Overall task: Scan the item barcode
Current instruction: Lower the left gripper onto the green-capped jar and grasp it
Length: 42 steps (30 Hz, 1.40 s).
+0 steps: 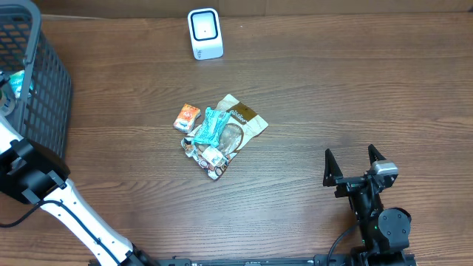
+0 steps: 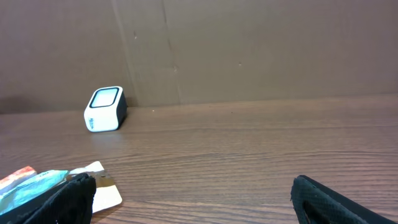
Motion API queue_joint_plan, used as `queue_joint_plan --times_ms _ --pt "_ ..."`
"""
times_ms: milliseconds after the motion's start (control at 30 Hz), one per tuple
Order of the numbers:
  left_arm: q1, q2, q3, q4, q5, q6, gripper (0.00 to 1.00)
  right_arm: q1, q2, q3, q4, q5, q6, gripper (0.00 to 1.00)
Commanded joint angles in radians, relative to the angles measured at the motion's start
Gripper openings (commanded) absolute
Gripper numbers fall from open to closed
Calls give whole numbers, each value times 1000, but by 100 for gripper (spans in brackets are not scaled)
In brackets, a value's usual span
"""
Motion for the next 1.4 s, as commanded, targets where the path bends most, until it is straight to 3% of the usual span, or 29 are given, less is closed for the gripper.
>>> queue_joint_plan --times_ms 0,100,500,767,1000,1367 --pt "2 8 4 19 -7 1 95 3 -4 -10 6 -5 3 100" --pt "2 47 4 50 -7 2 99 3 -4 -10 6 -5 3 100" --pt "1 99 3 120 -23 2 98 3 -5 -10 6 -5 3 100" --pt "0 99 3 129 -22 2 76 3 -4 -10 6 -5 3 100" --pt "0 99 -2 124 -22 2 75 3 -4 -10 6 -5 3 100" --pt "0 99 -13 51 -22 5 65 3 -4 -10 6 -5 3 100"
